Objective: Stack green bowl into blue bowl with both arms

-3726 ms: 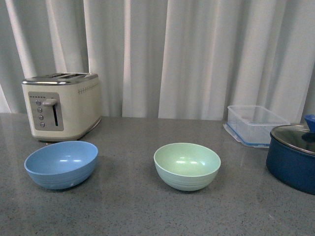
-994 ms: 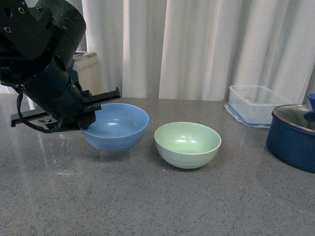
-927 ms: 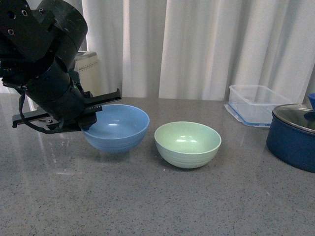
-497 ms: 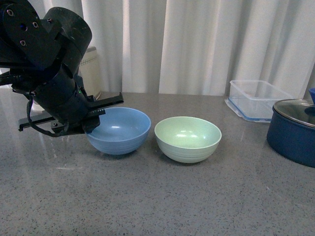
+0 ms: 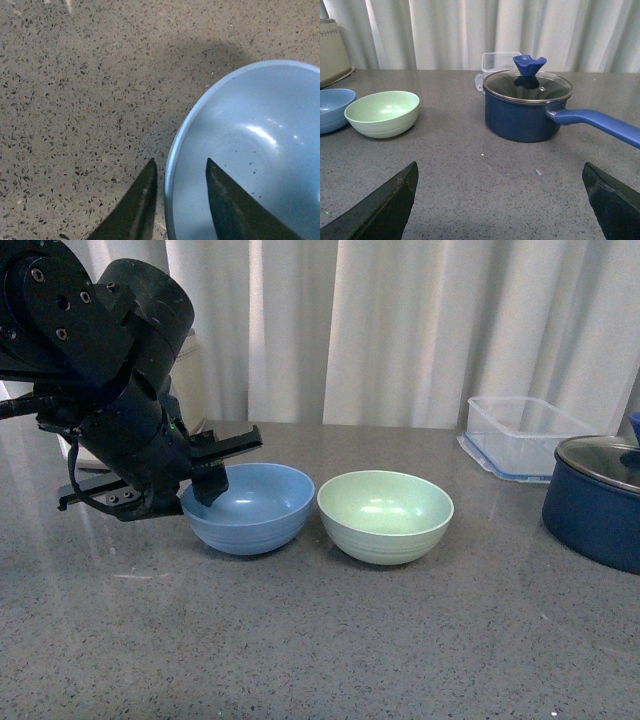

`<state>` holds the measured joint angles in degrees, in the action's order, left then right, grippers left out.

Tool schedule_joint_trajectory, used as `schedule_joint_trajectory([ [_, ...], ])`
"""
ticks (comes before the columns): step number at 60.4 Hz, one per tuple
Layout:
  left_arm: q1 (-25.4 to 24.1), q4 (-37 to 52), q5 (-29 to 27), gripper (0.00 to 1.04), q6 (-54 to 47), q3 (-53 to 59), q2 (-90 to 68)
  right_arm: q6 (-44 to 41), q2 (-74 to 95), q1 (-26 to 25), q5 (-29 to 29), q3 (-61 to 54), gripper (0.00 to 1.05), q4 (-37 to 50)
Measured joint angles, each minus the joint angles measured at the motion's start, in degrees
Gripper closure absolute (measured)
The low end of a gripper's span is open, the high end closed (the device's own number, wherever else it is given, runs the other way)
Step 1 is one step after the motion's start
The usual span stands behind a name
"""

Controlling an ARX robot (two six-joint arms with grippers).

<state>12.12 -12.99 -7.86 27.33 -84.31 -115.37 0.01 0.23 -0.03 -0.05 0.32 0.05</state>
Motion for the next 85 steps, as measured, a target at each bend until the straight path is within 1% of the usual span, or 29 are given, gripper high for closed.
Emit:
schedule_joint_trajectory([
  [2,0.0,0.2,0.0,0.69,0.0,0.2,0.2,0.0,0.0,0.0,0.0,0.0,0.1,0.0],
  [10,-0.1,1.4,-0.2,0.48,-0.3,2.5,2.6,0.0,0.0,0.0,0.0,0.0,0.1,0.0],
  [12,-0.3,1.9,-0.7,0.39,-0.7,3.8,4.5,0.0,0.0,0.0,0.0,0.0,0.1,0.0],
  [15,-0.5,2.6,-1.5,0.32,-1.3,5.2,6.3,0.0,0.0,0.0,0.0,0.0,0.1,0.0],
  [17,-0.7,3.5,-2.4,0.25,-2.3,6.6,8.5,0.0,0.0,0.0,0.0,0.0,0.1,0.0],
  [19,-0.8,3.9,-2.8,0.21,-2.8,7.3,9.6,0.0,0.0,0.0,0.0,0.0,0.1,0.0],
  [24,-1.4,5.9,-4.9,0.07,-5.0,11.0,14.9,0.0,0.0,0.0,0.0,0.0,0.1,0.0],
  [25,-1.5,6.1,-5.1,0.06,-5.2,11.5,15.6,0.0,0.0,0.0,0.0,0.0,0.1,0.0],
  [29,-1.8,7.6,-6.8,0.08,-7.4,15.5,21.0,0.0,0.0,0.0,0.0,0.0,0.1,0.0],
  [37,-1.6,10.1,-10.2,0.07,-11.8,24.0,31.1,0.0,0.0,0.0,0.0,0.0,0.1,0.0],
  [43,0.0,13.1,-13.9,0.07,-17.4,33.0,40.8,0.0,0.0,0.0,0.0,0.0,0.1,0.0],
  [46,0.5,13.3,-14.6,0.07,-19.8,36.6,44.8,0.0,0.0,0.0,0.0,0.0,0.1,0.0],
  [56,1.0,13.6,-14.5,0.07,-22.4,38.2,47.2,0.0,0.0,0.0,0.0,0.0,0.1,0.0],
  [58,0.3,18.0,-11.8,0.11,-23.6,40.1,47.3,0.0,0.0,0.0,0.0,0.0,0.1,0.0],
  [60,-0.5,27.2,-7.0,0.18,-24.7,44.1,47.8,0.0,0.0,0.0,0.0,0.0,0.1,0.0],
  [61,-0.7,29.4,-6.1,0.2,-24.8,45.1,48.0,0.0,0.0,0.0,0.0,0.0,0.1,0.0],
  [63,-1.3,37.0,-3.3,0.27,-25.5,49.2,49.1,0.0,0.0,0.0,0.0,0.0,0.1,0.0],
  [64,-1.4,38.6,-2.8,0.29,-25.6,50.1,49.4,0.0,0.0,0.0,0.0,0.0,0.1,0.0],
  [66,-1.9,43.6,-1.8,0.36,-25.9,53.4,50.9,0.0,0.0,0.0,0.0,0.0,0.1,0.0],
  [67,-2.1,44.5,-1.5,0.38,-26.0,54.1,51.3,0.0,0.0,0.0,0.0,0.0,0.1,0.0],
  [69,-2.8,47.6,-0.8,0.47,-26.3,57.1,53.4,0.0,0.0,0.0,0.0,0.0,0.1,0.0],
  [76,-4.9,49.7,0.6,0.7,-26.7,63.4,57.7,0.0,0.0,0.0,0.0,0.0,0.1,0.0],
  [77,-5.0,49.8,0.7,0.72,-26.7,63.8,58.0,0.0,0.0,0.0,0.0,0.0,0.1,0.0],
  [79,-5.4,49.9,1.2,0.79,-26.7,65.5,59.0,0.0,0.0,0.0,0.0,0.0,0.1,0.0],
  [83,-5.9,50.2,2.0,0.9,-26.8,67.7,60.7,0.0,0.0,0.0,0.0,0.0,0.1,0.0],
  [85,-6.4,50.2,2.4,0.99,-26.9,69.3,62.3,0.0,0.0,0.0,0.0,0.0,0.1,0.0],
])
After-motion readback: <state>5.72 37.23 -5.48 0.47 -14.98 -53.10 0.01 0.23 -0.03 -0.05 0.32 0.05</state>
